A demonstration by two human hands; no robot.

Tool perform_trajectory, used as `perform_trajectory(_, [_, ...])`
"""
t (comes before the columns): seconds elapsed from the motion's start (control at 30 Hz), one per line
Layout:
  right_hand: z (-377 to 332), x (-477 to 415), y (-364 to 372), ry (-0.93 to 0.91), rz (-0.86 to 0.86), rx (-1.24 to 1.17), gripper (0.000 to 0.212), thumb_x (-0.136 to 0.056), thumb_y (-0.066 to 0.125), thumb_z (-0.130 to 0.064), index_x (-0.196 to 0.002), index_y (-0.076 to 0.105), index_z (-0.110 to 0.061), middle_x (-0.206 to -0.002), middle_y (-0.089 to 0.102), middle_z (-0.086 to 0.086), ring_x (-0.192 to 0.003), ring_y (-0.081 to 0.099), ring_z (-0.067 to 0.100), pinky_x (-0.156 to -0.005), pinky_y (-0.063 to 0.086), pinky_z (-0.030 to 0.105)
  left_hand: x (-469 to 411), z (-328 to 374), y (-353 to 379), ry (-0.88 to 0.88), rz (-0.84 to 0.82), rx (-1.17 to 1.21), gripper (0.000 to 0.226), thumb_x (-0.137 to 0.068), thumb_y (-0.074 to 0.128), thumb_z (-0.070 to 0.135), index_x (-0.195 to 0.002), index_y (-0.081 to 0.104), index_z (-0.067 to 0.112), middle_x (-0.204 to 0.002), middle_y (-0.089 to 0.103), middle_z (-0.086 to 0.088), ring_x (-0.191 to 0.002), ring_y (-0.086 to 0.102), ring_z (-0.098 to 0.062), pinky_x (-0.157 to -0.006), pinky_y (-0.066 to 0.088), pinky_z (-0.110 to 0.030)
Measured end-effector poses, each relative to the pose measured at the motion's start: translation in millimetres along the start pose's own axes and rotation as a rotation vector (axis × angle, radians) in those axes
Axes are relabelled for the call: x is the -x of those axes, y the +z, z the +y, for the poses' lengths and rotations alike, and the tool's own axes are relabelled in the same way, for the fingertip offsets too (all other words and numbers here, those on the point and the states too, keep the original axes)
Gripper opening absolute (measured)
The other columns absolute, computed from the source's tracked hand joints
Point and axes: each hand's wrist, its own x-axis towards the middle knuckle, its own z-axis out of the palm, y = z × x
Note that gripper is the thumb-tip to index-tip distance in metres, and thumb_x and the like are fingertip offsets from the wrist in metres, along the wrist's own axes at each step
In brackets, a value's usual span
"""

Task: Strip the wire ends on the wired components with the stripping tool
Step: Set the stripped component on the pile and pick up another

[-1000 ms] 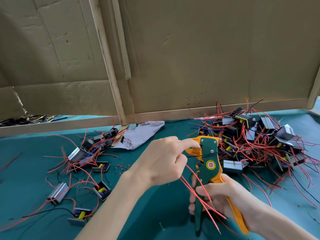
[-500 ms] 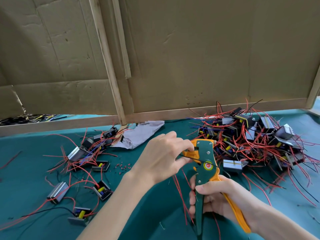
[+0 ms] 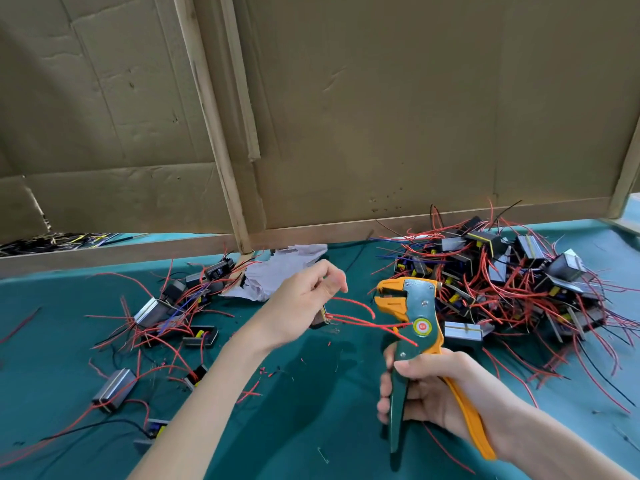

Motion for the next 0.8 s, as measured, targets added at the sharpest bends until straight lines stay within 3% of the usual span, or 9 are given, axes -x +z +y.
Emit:
perform_trajectory(0.17, [-2,1,4,-0.014,0.02,0.005,0.016,-0.061,0.067,-0.002,-0.076,0.065,0.002,-0.076,0.059,0.028,-0.065,0.063,0.041,-0.064,0.057,0.049,-1,-2,3,0.079,0.113,-0.028,0.022,-0.097,0.053,0.019,-0.079,0.064,0.023,-0.069,0.067,0.008,-0.072,0.061,-0.009,-0.075,0.048,-0.028])
perform_trajectory(0.33, [-5,4,5,-0.039,-0.023,0.07,0.027,-0.054,0.074,-0.007,-0.078,0.064,0.001,-0.076,0.06,0.029,-0.067,0.064,0.042,-0.065,0.057,0.048,0,6,9,0.219,0.286,0.204,0.02,-0.093,0.056,0.003,-0.095,0.067,0.02,-0.084,0.072,0.008,-0.078,0.067,-0.008,-0.079,0.051,-0.018])
perform_trajectory(0.43, [-7,6,5,-0.08,-0.043,0.113,0.029,-0.055,0.076,-0.009,-0.079,0.064,0.001,-0.077,0.06,0.031,-0.068,0.064,0.043,-0.065,0.056,0.047,2,13,9,0.264,0.291,0.2,0.021,-0.092,0.059,0.005,-0.094,0.069,0.023,-0.087,0.071,0.011,-0.068,0.062,-0.003,-0.071,0.047,-0.013])
perform_trajectory(0.57, [-11,7,5,-0.125,-0.056,0.131,0.027,-0.056,0.075,-0.008,-0.079,0.064,0.001,-0.076,0.06,0.032,-0.068,0.064,0.045,-0.065,0.056,0.047,4,17,2,0.299,0.236,0.064,0.008,-0.087,0.066,0.022,-0.082,0.072,0.021,-0.074,0.067,0.009,-0.057,0.049,-0.003,-0.059,0.04,-0.013])
perform_trajectory(0.7, [-12,8,5,-0.162,-0.045,0.148,0.023,-0.062,0.072,-0.004,-0.081,0.062,0.002,-0.075,0.06,0.032,-0.067,0.064,0.044,-0.065,0.056,0.048,4,19,1,0.294,0.176,0.166,0.018,-0.092,0.06,0.009,-0.091,0.071,0.022,-0.083,0.071,0.003,-0.055,0.055,-0.008,-0.062,0.049,-0.02])
perform_trajectory(0.8, [-12,9,5,-0.182,-0.063,0.149,0.024,-0.059,0.075,-0.008,-0.08,0.065,0.0,-0.076,0.06,0.032,-0.069,0.064,0.045,-0.066,0.056,0.048,5,18,2,0.264,0.16,0.173,0.014,-0.092,0.061,0.011,-0.088,0.071,0.021,-0.077,0.07,0.005,-0.055,0.053,-0.008,-0.054,0.043,-0.016])
